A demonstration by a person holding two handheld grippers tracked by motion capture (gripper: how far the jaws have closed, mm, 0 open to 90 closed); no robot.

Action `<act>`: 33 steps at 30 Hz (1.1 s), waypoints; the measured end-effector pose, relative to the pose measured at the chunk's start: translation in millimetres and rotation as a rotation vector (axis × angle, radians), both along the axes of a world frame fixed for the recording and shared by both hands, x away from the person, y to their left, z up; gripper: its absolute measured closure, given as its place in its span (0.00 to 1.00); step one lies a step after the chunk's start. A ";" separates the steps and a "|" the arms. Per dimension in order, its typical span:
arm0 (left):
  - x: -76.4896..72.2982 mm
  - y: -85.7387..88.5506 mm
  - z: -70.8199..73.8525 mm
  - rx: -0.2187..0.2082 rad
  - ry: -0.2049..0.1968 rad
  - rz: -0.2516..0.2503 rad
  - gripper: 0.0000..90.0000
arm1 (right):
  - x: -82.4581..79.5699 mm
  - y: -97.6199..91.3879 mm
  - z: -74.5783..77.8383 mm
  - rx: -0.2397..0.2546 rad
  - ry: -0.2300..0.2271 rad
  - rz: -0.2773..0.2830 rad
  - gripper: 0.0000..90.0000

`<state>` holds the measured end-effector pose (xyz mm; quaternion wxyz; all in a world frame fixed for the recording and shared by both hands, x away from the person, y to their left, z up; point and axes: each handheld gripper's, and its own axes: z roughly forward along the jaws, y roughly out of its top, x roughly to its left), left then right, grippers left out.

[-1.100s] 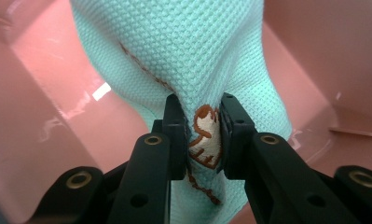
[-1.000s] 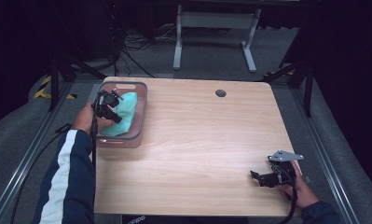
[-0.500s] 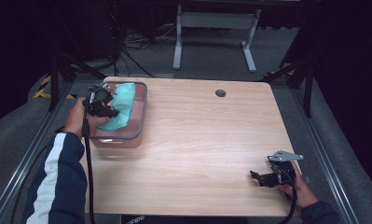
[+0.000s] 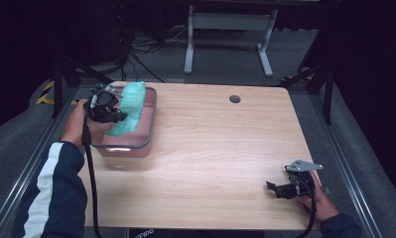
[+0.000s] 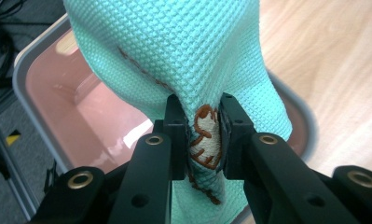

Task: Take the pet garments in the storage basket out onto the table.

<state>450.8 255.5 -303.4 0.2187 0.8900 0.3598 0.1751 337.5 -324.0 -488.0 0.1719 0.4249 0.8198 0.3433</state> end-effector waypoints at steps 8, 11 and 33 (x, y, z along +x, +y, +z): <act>-14.5 -24.4 17.2 -0.002 -0.036 -0.095 0.85 | -0.1 0.1 0.0 0.002 0.001 -0.001 0.01; -19.4 -38.3 20.0 0.009 -0.042 -0.130 0.85 | 0.0 0.1 0.0 0.001 0.000 -0.001 0.01; -42.5 -139.3 -1.1 0.087 0.021 -0.420 0.85 | 0.0 0.1 0.0 0.001 -0.001 0.000 0.01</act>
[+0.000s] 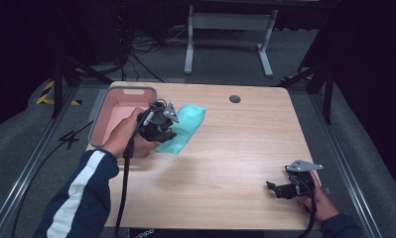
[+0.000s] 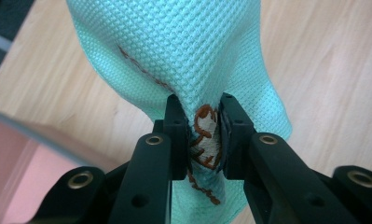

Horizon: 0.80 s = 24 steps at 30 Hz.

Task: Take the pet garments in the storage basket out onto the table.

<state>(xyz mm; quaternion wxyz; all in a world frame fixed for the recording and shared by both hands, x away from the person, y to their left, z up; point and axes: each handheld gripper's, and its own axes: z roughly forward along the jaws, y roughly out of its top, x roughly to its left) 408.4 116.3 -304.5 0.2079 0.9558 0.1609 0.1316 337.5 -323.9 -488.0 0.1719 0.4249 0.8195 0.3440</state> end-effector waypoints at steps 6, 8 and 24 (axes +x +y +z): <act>-3.1 -27.3 -15.7 0.037 0.034 -0.069 0.85 | -0.1 0.0 0.1 0.000 0.001 0.000 0.01; -2.8 -33.6 -22.4 0.047 0.046 -0.074 0.85 | -0.1 0.0 0.1 -0.001 0.001 0.000 0.01; 3.5 -81.7 -102.1 0.159 0.182 -0.130 0.85 | 0.0 0.0 0.0 0.000 0.001 0.000 0.01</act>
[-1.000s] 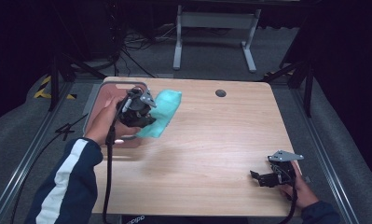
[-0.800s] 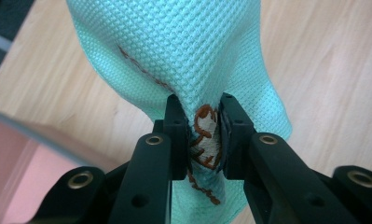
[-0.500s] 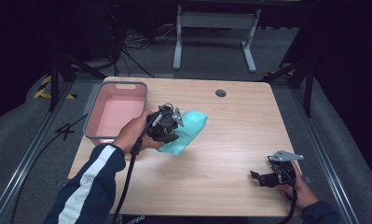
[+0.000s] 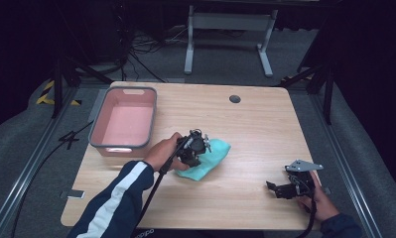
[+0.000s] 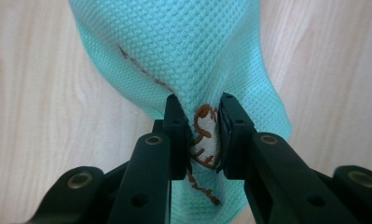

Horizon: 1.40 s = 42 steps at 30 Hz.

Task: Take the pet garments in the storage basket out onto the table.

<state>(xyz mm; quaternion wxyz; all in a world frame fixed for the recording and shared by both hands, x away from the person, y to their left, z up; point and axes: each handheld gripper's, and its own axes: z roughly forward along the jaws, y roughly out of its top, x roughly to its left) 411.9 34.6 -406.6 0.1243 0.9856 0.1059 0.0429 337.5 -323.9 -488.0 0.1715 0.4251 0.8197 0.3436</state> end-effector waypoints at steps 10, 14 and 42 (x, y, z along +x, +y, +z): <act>-4.7 -10.5 -33.0 -0.015 0.047 -0.004 0.84 | 0.0 0.0 -0.1 -0.001 0.000 0.000 0.01; -7.2 -12.2 -30.3 0.000 0.017 -0.012 0.79 | 0.0 0.0 0.0 0.000 0.000 0.000 0.01; -34.3 39.1 13.2 -0.157 -0.138 0.028 0.33 | 0.0 0.0 0.0 0.000 0.000 0.000 0.01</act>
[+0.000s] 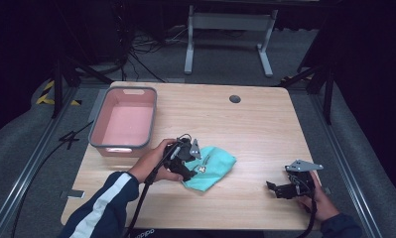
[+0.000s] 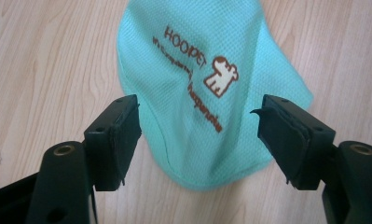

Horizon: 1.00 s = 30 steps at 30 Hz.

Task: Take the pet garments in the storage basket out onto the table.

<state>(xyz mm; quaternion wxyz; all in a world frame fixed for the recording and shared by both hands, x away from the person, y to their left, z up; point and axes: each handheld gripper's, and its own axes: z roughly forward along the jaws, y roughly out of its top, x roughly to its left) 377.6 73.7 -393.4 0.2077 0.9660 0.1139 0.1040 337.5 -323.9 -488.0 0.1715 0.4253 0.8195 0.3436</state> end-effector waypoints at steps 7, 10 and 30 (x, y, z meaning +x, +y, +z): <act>-3.6 17.7 2.3 0.010 -0.016 0.013 0.28 | 0.0 0.0 0.0 0.000 0.000 0.000 0.01; -6.2 27.3 3.5 0.006 -0.025 0.029 0.27 | 0.0 0.0 0.0 -0.001 0.000 0.000 0.01; -26.0 85.3 -6.3 0.023 -0.076 0.095 0.26 | 0.0 0.0 0.0 0.000 0.000 0.000 0.01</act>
